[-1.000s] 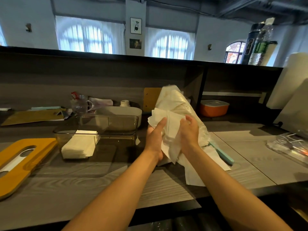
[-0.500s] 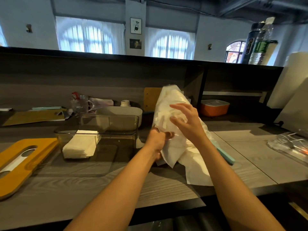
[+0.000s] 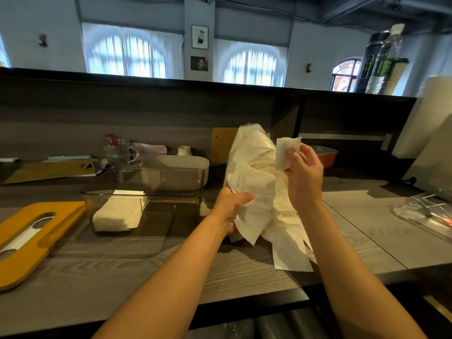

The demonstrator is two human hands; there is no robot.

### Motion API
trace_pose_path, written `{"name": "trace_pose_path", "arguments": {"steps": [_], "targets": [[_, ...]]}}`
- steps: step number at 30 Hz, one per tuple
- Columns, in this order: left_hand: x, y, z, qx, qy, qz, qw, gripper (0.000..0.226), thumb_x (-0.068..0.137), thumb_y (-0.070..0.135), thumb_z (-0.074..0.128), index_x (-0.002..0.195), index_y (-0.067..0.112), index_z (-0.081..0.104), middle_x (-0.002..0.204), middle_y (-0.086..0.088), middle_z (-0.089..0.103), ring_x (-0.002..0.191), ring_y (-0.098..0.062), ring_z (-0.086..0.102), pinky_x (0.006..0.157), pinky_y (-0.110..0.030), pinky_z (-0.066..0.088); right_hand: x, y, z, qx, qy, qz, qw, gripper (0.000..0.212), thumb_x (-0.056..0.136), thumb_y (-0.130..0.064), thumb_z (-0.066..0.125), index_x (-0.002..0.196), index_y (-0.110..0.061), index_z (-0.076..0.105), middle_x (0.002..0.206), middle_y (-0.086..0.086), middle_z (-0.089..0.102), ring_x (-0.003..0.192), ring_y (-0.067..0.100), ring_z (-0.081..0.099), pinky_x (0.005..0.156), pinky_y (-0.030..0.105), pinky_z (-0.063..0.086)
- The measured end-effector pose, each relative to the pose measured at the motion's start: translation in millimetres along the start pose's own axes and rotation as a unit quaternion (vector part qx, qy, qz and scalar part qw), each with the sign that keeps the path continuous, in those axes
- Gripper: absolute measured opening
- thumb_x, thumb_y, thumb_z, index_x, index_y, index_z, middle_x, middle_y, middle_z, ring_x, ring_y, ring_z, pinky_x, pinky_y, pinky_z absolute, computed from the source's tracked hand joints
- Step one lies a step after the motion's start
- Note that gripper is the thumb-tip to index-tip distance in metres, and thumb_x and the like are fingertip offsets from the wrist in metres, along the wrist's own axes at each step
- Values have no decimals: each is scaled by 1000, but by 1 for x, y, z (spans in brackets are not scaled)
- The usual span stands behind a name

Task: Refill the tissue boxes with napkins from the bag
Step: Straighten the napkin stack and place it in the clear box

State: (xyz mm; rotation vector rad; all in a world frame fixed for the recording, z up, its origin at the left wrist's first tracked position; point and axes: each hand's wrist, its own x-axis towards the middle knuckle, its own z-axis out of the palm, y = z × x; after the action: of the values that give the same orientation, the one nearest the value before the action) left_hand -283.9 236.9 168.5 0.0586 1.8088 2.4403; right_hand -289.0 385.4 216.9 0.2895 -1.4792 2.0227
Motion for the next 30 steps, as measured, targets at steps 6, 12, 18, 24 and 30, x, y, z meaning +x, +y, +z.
{"name": "trace_pose_path", "arguments": {"steps": [6,12,18,24,30], "targets": [[1,4,-4,-103,26,-34,994,42,93,28,63,132,16,57,120,-16,67,108,-35,64,77,-42,56,-3,4,4,-98,-92,19,991,11,96,-20,60,105,-16,67,91,3,68,79,17,66,64,22,55],[3,1,-8,-170,-1,-24,985,45,97,52,47,128,24,62,119,-14,70,107,-35,65,94,-51,53,-4,1,5,-110,-82,4,991,9,93,-18,64,99,-22,70,119,-8,65,107,9,61,87,24,53],[5,3,-4,-181,-22,-10,983,49,100,51,42,134,21,60,120,-12,70,114,-35,63,101,-52,49,-4,-10,-7,128,-216,92,964,7,83,-27,75,86,-23,70,89,-12,67,79,4,67,64,16,54],[4,2,-5,-148,-12,-14,989,49,96,50,49,133,20,60,121,-16,69,110,-34,65,98,-50,51,-6,14,7,-234,-209,55,948,17,95,-21,61,110,-20,69,103,-3,65,98,17,63,75,24,52],[2,-1,0,-17,49,42,998,44,87,18,74,127,16,58,113,-9,68,106,-29,66,93,-48,55,-8,25,11,-312,-137,-4,940,40,89,-22,71,128,-20,61,126,-2,60,107,12,57,85,20,51]]}}
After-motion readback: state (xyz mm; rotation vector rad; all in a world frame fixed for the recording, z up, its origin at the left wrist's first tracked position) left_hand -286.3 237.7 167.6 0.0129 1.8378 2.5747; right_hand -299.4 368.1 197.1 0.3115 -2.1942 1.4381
